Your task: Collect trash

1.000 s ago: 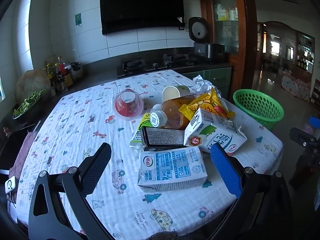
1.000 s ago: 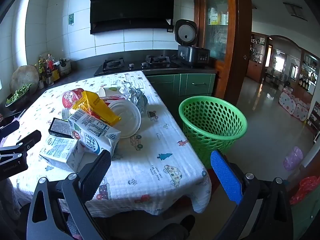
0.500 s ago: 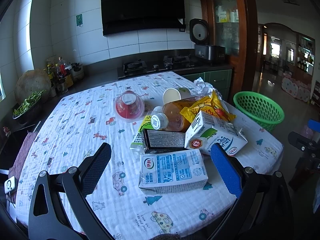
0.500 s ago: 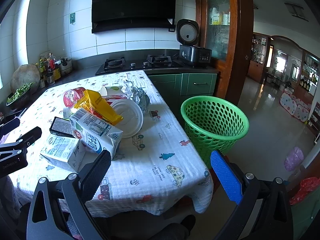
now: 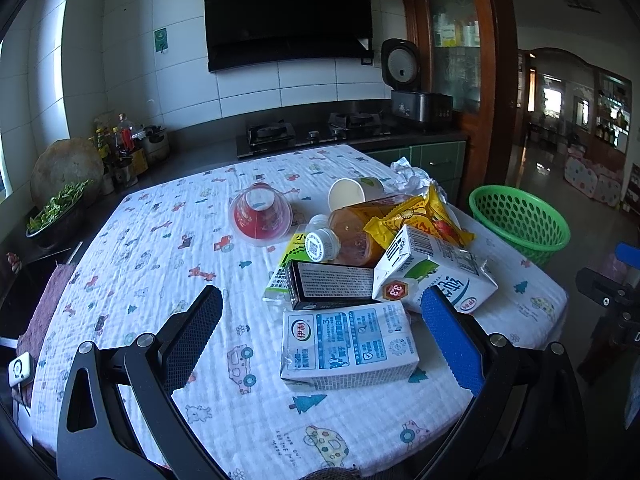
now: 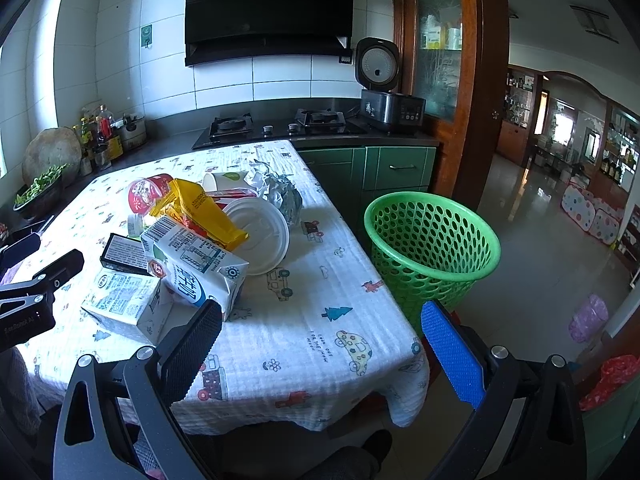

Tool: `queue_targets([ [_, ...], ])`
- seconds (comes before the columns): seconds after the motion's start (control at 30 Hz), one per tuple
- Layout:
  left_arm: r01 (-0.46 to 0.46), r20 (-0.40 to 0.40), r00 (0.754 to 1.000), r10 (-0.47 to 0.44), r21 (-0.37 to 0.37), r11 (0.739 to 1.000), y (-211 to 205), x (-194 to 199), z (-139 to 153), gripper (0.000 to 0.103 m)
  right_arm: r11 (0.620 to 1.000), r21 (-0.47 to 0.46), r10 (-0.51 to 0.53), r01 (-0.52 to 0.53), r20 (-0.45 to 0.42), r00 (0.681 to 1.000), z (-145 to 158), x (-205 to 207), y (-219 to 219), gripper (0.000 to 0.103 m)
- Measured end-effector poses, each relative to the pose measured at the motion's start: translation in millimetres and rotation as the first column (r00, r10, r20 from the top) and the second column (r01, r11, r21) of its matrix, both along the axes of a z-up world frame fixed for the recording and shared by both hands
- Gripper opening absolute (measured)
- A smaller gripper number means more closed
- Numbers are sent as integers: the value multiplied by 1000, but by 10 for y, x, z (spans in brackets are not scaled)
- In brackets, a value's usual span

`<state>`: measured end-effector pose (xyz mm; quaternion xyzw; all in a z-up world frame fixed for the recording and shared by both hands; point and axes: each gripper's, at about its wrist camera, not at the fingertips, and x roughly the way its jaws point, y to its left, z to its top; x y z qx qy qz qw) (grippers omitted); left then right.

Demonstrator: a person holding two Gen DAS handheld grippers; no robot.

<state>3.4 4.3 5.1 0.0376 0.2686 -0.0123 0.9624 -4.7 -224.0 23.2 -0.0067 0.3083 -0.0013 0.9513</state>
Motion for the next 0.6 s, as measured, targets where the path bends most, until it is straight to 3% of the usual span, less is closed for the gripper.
queue_targets([
  [0.6,0,2,1000,0,0,1000,5,17,25,98,1000,3,7,-7,-2,1000,7,14,-3,97],
])
